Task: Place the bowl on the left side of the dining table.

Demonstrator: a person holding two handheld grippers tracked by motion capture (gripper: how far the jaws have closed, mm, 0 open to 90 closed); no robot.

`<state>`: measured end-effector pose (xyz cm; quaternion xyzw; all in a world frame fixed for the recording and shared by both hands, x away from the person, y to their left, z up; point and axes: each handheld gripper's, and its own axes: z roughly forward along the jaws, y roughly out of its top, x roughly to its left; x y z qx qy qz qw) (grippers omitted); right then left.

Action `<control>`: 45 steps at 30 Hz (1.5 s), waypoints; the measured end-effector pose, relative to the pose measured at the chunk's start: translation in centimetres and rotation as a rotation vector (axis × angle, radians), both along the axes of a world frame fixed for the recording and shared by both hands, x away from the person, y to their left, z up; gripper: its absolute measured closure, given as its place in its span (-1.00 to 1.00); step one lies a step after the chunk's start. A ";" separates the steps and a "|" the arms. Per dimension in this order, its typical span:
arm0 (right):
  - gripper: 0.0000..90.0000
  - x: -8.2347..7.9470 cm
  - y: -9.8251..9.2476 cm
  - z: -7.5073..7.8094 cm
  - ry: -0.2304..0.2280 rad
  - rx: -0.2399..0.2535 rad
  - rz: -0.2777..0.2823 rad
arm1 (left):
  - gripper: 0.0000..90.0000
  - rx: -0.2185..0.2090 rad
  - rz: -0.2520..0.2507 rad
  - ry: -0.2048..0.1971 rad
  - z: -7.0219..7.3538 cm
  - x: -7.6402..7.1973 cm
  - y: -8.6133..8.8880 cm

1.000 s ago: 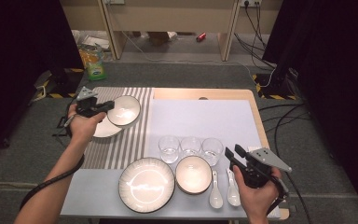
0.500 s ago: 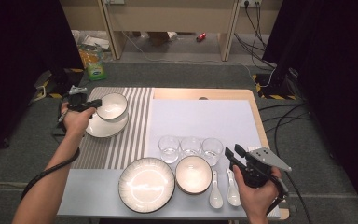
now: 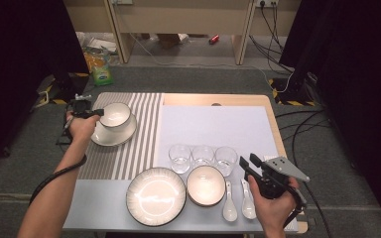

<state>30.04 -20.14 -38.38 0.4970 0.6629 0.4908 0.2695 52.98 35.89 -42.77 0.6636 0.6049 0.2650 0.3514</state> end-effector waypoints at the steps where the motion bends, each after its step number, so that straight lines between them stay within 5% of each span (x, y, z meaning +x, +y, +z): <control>1: 0.33 0.0 0.0 -0.1 -0.003 0.000 0.002 | 0.91 0.004 0.004 0.010 -0.3 0.1 0.1; 6: 0.33 0.2 0.0 -0.2 0.002 -0.001 0.004 | 0.91 -0.015 0.028 0.027 -1.5 0.5 0.3; 45: 0.32 0.4 -0.1 -0.7 0.025 0.002 0.005 | 0.90 -0.034 0.149 0.025 -1.6 2.5 0.7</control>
